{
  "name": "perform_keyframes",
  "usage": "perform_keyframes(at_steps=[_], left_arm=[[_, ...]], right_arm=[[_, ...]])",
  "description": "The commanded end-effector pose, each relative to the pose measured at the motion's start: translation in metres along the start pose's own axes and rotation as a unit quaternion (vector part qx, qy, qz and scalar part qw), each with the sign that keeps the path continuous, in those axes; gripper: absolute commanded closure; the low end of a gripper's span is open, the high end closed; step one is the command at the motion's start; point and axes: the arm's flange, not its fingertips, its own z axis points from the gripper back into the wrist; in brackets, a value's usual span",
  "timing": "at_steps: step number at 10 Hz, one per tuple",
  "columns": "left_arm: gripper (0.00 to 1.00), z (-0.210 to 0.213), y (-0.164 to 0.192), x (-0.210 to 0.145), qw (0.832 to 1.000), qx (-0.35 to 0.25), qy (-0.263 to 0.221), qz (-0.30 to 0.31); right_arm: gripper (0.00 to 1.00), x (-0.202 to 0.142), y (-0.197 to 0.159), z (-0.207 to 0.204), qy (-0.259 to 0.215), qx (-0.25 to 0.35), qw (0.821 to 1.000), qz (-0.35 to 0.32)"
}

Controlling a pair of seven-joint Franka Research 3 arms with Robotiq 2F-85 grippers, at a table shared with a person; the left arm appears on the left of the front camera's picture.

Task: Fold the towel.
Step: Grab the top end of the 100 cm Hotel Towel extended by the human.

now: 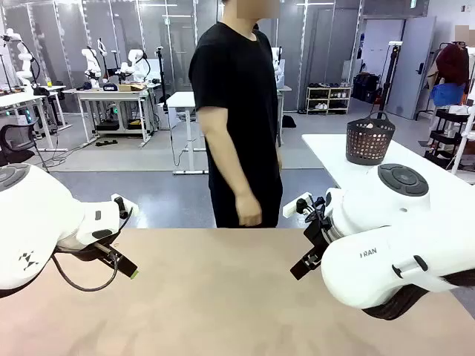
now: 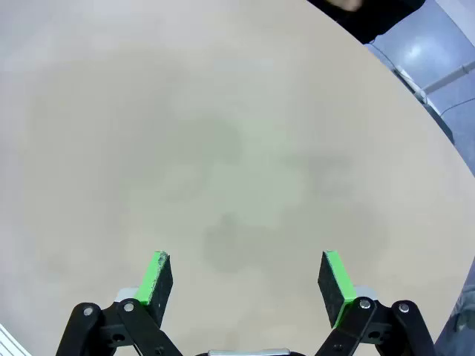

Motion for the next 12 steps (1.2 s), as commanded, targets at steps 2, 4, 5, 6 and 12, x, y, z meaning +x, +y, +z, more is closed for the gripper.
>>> perform_keyframes(at_steps=[2,4,5,6,12], left_arm=[[0.00,0.0000,-0.0002,0.0001,1.000,0.000,0.000,0.000],[0.00,0.0000,-0.0002,0.0001,1.000,0.000,0.000,0.000],[0.00,0.0000,-0.0002,0.0001,1.000,0.000,0.000,0.000],[0.00,0.0000,-0.0002,0.0001,1.000,0.000,0.000,0.000],[0.00,0.0000,-0.0002,0.0001,1.000,0.000,0.000,0.000]], right_arm=[[0.00,0.0000,0.0000,0.0000,0.000,0.000,1.000,0.000],[0.00,0.0000,0.0000,0.0000,0.000,0.000,1.000,0.000],[0.00,0.0000,0.0000,0.0000,0.000,0.000,1.000,0.000],[0.00,0.0000,0.0000,0.0000,0.000,0.000,1.000,0.000],[0.00,0.0000,0.0000,0.0000,0.000,0.000,1.000,0.000]])
